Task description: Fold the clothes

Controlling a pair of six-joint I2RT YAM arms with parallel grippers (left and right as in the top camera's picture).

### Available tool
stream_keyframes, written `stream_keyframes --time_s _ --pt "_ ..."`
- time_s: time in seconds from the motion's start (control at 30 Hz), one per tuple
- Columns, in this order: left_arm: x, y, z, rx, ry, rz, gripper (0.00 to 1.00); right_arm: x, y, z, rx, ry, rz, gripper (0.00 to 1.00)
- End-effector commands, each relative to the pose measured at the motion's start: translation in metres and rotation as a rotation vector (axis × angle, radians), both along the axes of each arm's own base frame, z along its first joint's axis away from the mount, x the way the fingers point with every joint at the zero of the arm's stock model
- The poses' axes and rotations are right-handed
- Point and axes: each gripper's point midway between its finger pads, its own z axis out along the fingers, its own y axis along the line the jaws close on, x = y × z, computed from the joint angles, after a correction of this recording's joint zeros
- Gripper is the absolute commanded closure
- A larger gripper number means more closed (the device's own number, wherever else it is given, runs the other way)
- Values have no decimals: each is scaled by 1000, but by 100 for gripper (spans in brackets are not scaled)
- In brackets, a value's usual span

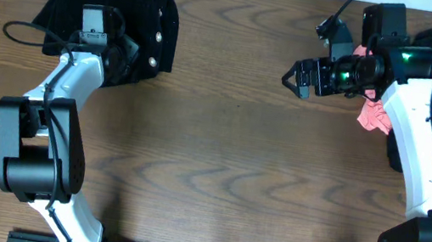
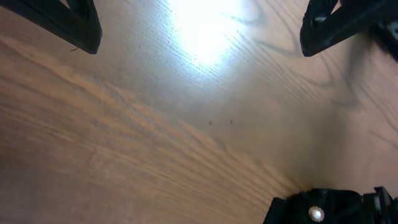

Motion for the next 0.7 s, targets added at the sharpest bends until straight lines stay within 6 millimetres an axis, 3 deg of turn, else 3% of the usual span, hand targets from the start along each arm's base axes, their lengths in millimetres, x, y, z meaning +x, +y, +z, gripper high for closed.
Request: stream_keyframes --time_s 0.0,0.37,0.67 --pt "-11 6 -15 -6 54 8 77 -5 8 -5 2 8 49 1" --pt "-32 36 -25 183 113 -237 77 -5 8 -5 2 8 49 1" --pt "-38 70 -26 401 176 -250 77 -6 9 -5 2 9 52 1"
